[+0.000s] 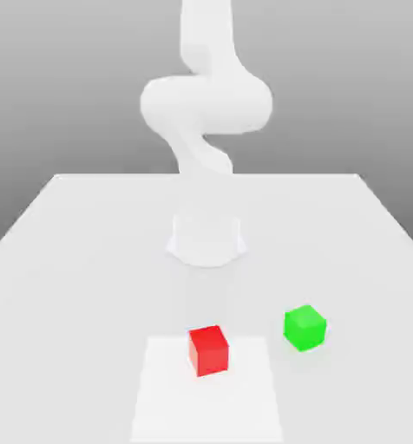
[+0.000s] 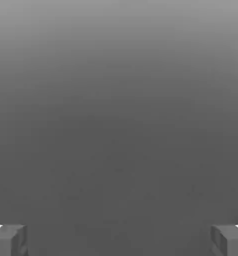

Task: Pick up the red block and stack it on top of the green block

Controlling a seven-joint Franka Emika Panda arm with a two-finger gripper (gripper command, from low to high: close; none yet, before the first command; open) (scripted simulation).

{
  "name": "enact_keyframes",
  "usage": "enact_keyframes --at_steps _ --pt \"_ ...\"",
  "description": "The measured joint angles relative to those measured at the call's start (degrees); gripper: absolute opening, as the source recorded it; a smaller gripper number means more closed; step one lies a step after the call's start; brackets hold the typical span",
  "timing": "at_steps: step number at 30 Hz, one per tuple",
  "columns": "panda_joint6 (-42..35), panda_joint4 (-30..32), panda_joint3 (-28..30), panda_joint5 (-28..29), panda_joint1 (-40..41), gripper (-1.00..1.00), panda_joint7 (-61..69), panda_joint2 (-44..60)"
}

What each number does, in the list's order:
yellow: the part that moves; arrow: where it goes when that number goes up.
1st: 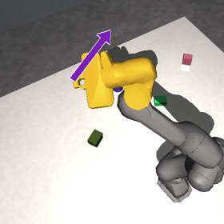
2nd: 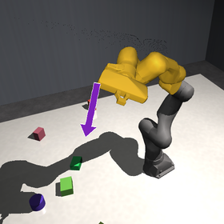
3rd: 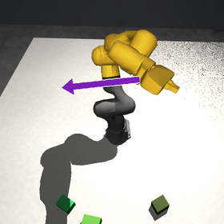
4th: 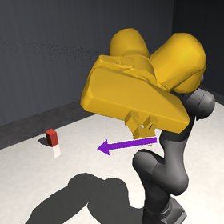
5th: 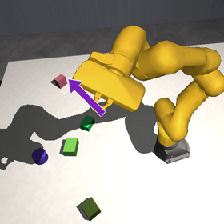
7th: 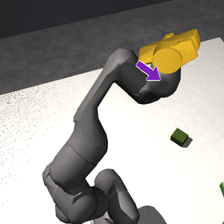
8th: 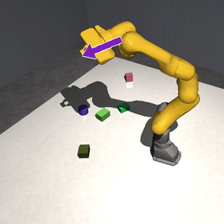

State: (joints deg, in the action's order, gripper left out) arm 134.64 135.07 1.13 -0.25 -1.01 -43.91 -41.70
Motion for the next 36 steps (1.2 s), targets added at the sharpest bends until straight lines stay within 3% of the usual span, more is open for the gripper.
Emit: enact_keyframes --at_steps 17,24,25,32,36 --pt "24.35 26.59 4.12 0.3 -4.55 0.0 14.69 36.27" --pt "36.62 26.63 1.87 -2.64 -3.16 0.0 17.95 51.21" --pt "38.26 26.39 1.19 -3.17 -2.61 -1.0 18.31 53.12" --pt "38.56 26.34 0.93 -3.02 -2.34 -1.0 18.17 53.52" --pt "32.73 27.28 2.22 -0.78 -3.06 -1.0 16.59 46.67"
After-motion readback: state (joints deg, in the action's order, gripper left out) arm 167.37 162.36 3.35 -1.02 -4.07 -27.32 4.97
